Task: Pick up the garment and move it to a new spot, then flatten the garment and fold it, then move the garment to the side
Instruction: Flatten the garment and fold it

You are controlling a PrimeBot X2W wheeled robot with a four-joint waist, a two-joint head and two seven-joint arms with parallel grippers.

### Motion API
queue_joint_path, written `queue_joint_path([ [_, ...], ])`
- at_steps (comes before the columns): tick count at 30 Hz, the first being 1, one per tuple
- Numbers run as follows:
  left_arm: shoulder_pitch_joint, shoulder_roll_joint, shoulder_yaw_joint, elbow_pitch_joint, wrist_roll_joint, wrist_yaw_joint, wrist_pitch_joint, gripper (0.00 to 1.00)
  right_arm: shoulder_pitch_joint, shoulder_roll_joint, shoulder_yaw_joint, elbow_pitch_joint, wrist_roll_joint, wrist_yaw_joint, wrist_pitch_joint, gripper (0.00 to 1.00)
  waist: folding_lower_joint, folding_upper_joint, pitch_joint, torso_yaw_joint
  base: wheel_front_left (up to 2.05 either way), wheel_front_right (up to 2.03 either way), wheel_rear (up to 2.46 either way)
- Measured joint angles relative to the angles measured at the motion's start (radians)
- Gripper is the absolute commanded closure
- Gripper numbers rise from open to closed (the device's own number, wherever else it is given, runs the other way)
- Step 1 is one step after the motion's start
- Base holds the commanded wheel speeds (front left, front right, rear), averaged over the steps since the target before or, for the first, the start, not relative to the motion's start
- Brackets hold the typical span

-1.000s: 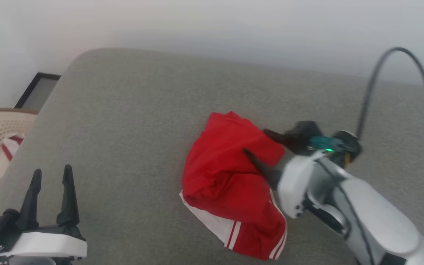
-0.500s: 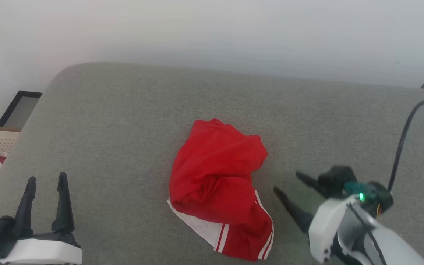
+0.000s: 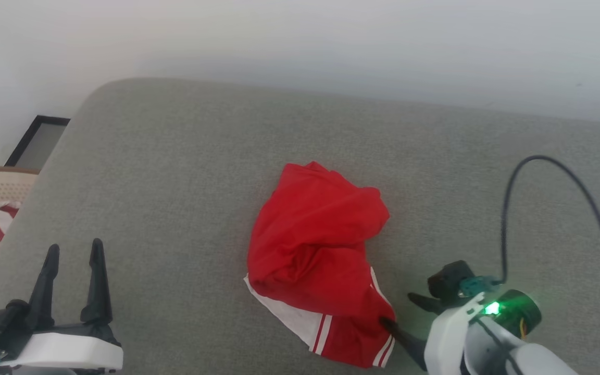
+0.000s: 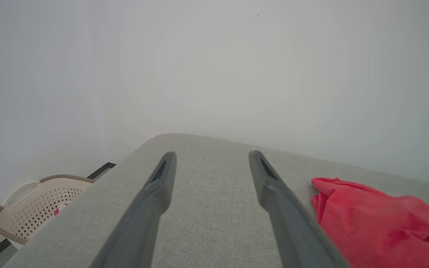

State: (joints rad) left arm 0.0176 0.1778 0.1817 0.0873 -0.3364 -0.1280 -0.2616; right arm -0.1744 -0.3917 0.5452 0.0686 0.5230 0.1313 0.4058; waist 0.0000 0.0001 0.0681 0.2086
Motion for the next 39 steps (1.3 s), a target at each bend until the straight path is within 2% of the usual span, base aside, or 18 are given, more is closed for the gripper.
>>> queue_joint_path([
  [3,-0.004,-0.004,-0.005,0.003,-0.005,0.000,0.000,0.00,-0.028,0.005,0.033,0.041,-0.003,0.000,0.019,0.00,0.0001,0.0000,0.008,0.011,0.00,0.00,0.00],
  [4,-0.006,-0.005,-0.005,0.005,-0.005,0.000,0.000,0.00,-0.038,0.008,0.046,0.055,0.001,0.000,0.023,0.34,0.0000,0.0000,0.011,0.014,0.00,0.00,0.00],
  [5,-0.009,-0.007,-0.005,0.006,-0.006,0.000,0.000,0.00,-0.048,0.012,0.058,0.069,0.003,0.000,0.020,0.74,0.0000,0.0000,0.014,0.018,0.00,0.00,0.00],
  [6,-0.014,-0.009,-0.007,0.007,-0.006,0.000,0.000,0.00,-0.059,0.013,0.072,0.085,-0.001,0.000,0.017,1.00,0.0000,0.0000,0.016,0.021,0.00,0.00,0.00],
  [8,-0.019,-0.010,-0.011,0.008,-0.006,0.000,0.000,0.00,-0.080,0.011,0.090,0.109,-0.007,0.000,0.007,1.00,0.0000,0.0000,0.020,0.028,0.00,0.00,0.00],
  [14,-0.021,-0.011,-0.002,0.009,-0.007,0.000,0.000,0.00,-0.121,0.006,0.030,0.157,-0.016,0.000,-0.027,1.00,0.0000,0.0000,0.024,0.033,0.00,0.00,0.00],
  [24,-0.017,-0.010,0.014,0.001,-0.007,0.000,0.000,0.00,-0.116,-0.025,-0.183,0.186,-0.074,0.000,-0.049,1.00,0.0000,0.0000,0.022,0.021,0.00,0.00,0.00],
  [28,-0.017,-0.009,0.016,-0.002,-0.007,0.000,0.000,0.00,-0.108,-0.053,-0.278,0.190,-0.133,0.000,-0.045,1.00,0.0000,0.0000,0.024,0.013,0.00,0.00,0.00],
  [31,-0.017,-0.009,0.017,-0.002,-0.007,0.000,0.000,0.00,-0.099,-0.047,-0.321,0.185,-0.146,0.000,-0.049,1.00,0.0000,0.0000,0.026,0.009,0.00,0.00,0.00],
  [35,-0.017,-0.011,0.016,-0.001,-0.007,0.000,0.000,0.00,-0.095,-0.027,-0.299,0.130,-0.128,0.000,-0.052,1.00,0.0000,0.0000,0.025,0.004,0.00,0.00,0.00],
  [39,-0.017,-0.011,0.015,0.000,-0.007,0.000,0.000,0.00,-0.084,-0.020,-0.208,0.027,-0.065,0.000,-0.038,1.00,0.0000,0.0000,0.019,0.000,0.00,0.00,0.00],
])
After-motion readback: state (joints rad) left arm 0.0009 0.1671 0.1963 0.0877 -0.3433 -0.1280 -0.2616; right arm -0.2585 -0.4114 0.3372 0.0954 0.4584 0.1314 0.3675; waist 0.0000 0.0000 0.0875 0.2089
